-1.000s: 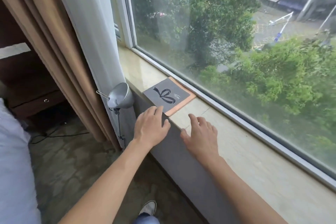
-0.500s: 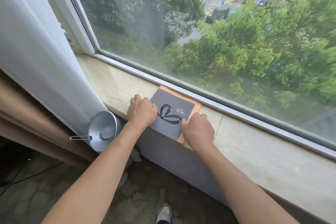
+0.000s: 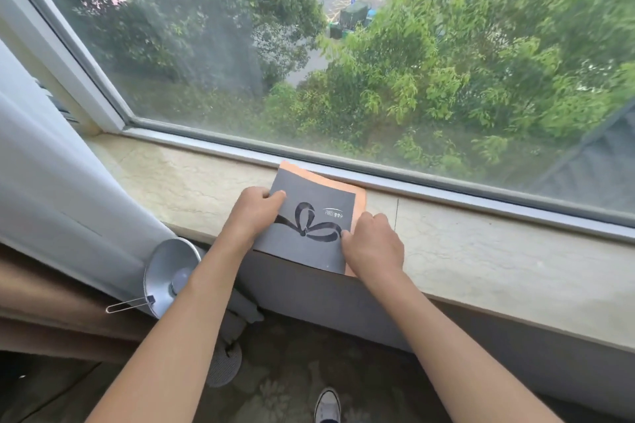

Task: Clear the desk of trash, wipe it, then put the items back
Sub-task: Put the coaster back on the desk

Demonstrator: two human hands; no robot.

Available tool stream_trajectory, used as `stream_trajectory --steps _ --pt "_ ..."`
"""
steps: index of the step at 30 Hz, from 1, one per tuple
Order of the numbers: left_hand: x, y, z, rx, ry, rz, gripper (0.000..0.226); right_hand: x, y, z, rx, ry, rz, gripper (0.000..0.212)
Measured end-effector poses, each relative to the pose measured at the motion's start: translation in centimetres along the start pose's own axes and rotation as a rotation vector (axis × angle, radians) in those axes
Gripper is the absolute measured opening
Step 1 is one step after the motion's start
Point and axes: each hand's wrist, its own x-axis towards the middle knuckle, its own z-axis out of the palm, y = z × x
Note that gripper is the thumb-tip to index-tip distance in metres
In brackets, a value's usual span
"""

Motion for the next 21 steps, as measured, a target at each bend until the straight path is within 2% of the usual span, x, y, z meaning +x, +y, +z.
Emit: stream_trajectory --steps 2,6,9,10,14,21 --pt "-1.0 0.2 0.4 -0.119 -0.045 0.084 0.032 -0.6 0.7 -0.3 0.018 0.008 -0.007 0.035" --pt "-3.5 1.6 1.9 -0.288 -0.114 0.221 0.020 -1.9 3.2 -1.6 0.177 0.071 0.031 0.039" --pt "-5.0 3.5 4.0 -0.374 -0.160 0.257 0.016 -3.5 6.7 -3.4 0.401 0.176 0.103 0.049" --pt "-5.6 4.3 5.1 -0.396 -0.195 0.265 0.016 -4.1 8.1 -4.1 0.512 0.201 0.125 0.047" --pt "-8.4 7.6 11.6 -0.430 -0.348 0.276 0.019 -7.2 14.3 -6.5 0.901 0.347 0.204 0.024" --pt "-18.1 13.0 26.0 -0.343 -0.688 0.320 0.020 -16.0 27.1 -10.7 1.088 0.709 0.455 0.033"
